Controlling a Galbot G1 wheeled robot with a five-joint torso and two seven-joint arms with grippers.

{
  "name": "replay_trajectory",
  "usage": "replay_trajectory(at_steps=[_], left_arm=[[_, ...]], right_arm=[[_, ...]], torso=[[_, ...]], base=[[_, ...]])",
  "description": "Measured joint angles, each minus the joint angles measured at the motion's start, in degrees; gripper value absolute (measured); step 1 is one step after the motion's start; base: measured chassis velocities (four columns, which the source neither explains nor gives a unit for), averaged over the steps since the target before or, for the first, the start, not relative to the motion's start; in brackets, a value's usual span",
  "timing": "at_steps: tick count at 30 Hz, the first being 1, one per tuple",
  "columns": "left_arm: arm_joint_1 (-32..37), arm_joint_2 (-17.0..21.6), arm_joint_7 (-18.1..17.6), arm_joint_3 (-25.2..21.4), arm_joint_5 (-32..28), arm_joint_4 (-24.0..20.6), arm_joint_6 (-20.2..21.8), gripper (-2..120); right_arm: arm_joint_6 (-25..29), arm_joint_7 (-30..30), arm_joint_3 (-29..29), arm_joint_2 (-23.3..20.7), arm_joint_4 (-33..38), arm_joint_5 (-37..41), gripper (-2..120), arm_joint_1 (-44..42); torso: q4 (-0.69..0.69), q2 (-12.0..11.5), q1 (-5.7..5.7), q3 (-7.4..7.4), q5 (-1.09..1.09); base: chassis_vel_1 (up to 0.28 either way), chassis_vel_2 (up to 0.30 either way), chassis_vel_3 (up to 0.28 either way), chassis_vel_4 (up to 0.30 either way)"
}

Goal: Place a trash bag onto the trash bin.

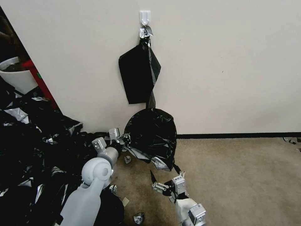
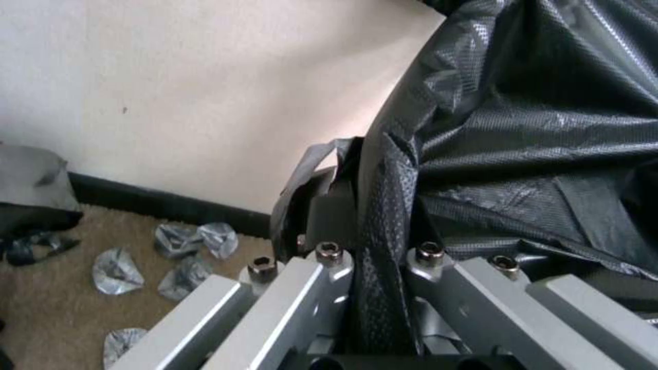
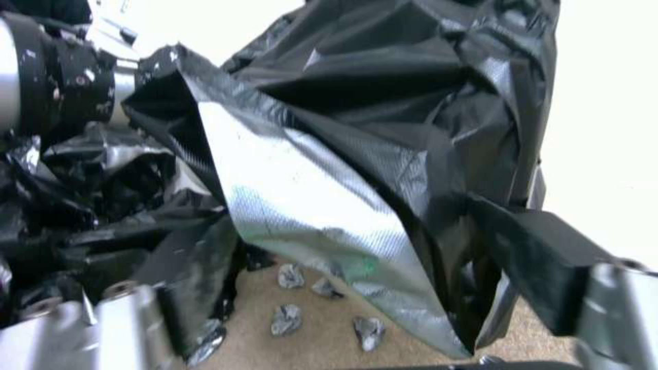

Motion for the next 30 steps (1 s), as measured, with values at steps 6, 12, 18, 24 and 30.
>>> replay_trajectory(at_steps=[6,12,18,24,30], left_arm=[[0.0,-0.2,-0.5,0.2,0.1,0.3,0.0,3],[0.0,-0.5,-0.9,0.3,0.2,0.3,0.1,3],[0.3,-0.6,-1.4,0.2,0.1,0.0,0.2,3],[0.6,-0.7,-2.4,0.0,-1.5,-1.4,0.7,3],[1.5,-0.8,-2.8,-0.2,-3.3,-4.0,2.9,3]], right_arm=[[2.4,0.3,-0.4,0.3,-0.2,0.0,63,-0.9],[2.5,1.8,-0.6,1.0,-0.3,-0.4,41,-0.9],[7.3,-0.5,-1.0,1.4,-2.2,-1.2,16,-0.4],[12.5,-11.7,-0.9,1.2,-7.2,-3.7,0,0.3],[10.4,-15.7,-0.4,2.9,-11.7,-8.3,0,4.2]], torso=[[0.0,0.0,0.0,0.0,0.0],[0.0,0.0,0.0,0.0,-0.01],[0.02,0.0,0.0,0.0,-0.03],[0.03,0.0,0.0,0.0,-0.1],[-0.03,0.0,0.0,0.0,0.04]], base=[[0.0,0.0,0.0,0.0],[0.0,0.0,0.0,0.0],[0.0,0.0,0.0,0.0],[0.0,0.0,0.0,0.0],[0.0,0.0,0.0,0.0]])
